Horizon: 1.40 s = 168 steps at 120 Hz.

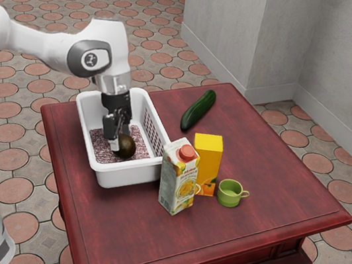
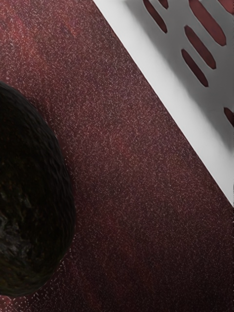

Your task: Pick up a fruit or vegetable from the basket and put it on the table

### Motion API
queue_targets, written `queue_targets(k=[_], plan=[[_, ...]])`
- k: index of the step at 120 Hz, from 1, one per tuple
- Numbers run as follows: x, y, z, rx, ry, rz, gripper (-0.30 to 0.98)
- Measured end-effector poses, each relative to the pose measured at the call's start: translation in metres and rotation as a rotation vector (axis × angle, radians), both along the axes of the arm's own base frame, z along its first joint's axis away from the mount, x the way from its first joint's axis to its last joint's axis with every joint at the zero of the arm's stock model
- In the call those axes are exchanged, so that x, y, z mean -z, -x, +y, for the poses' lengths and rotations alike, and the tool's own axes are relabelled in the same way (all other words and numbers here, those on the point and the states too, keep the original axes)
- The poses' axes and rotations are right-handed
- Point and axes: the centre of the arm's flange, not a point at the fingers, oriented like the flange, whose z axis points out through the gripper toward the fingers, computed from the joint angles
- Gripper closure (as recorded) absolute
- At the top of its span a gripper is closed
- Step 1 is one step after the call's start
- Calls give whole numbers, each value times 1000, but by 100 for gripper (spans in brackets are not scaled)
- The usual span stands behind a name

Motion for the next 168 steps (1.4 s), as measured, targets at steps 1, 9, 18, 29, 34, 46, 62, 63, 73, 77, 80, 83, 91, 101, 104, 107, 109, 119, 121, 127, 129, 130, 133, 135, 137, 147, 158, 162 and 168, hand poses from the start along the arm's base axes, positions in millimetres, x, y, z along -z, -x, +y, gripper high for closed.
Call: queue_targets(k=[1, 9, 18, 29, 34, 46, 62, 63, 73, 77, 80, 83, 91, 101, 104, 107, 109, 119, 121, 127, 129, 130, 133, 135, 137, 147, 158, 162, 168], plan=[[0, 0, 0, 0, 0, 0, 0], [3, 1, -1, 0, 1, 1, 0], [5, 3, -1, -3, 2, 2, 0], [8, 2, -1, -4, 2, 4, 0], [10, 1, -1, -3, 3, 8, 0], [17, 1, -5, 0, 11, 18, 0], [24, 4, -6, -5, 18, 26, 0], [25, 5, -6, -5, 18, 26, 0], [27, 6, -7, -10, 23, 26, 6], [25, 6, -6, -15, 26, 20, 13], [24, 6, -5, -18, 29, 15, 19], [23, 7, -5, -21, 30, 12, 24], [20, 7, -4, -26, 35, 4, 35], [18, 6, -4, -30, 39, -2, 38], [17, 6, -4, -31, 39, -6, 37], [14, 6, -4, -31, 39, -11, 35], [13, 7, -4, -32, 38, -15, 34], [-1, 9, -3, -32, 29, -48, 35], [-4, 10, -3, -32, 27, -56, 35], [-20, 10, -2, -31, 14, -93, 37], [-27, 9, -1, -29, 7, -106, 37], [-30, 9, -1, -28, 3, -113, 37], [-41, 6, 0, -23, -11, -134, 37], [-49, 4, 1, -20, -21, -147, 37], [-56, 2, 2, -16, -31, -159, 37], [-96, -17, 8, 4, -91, -217, 37], [-129, -55, 13, 32, -148, -247, 36], [-137, -70, 14, 45, -165, -250, 36], [-145, -94, 10, 71, -188, -254, 36]])
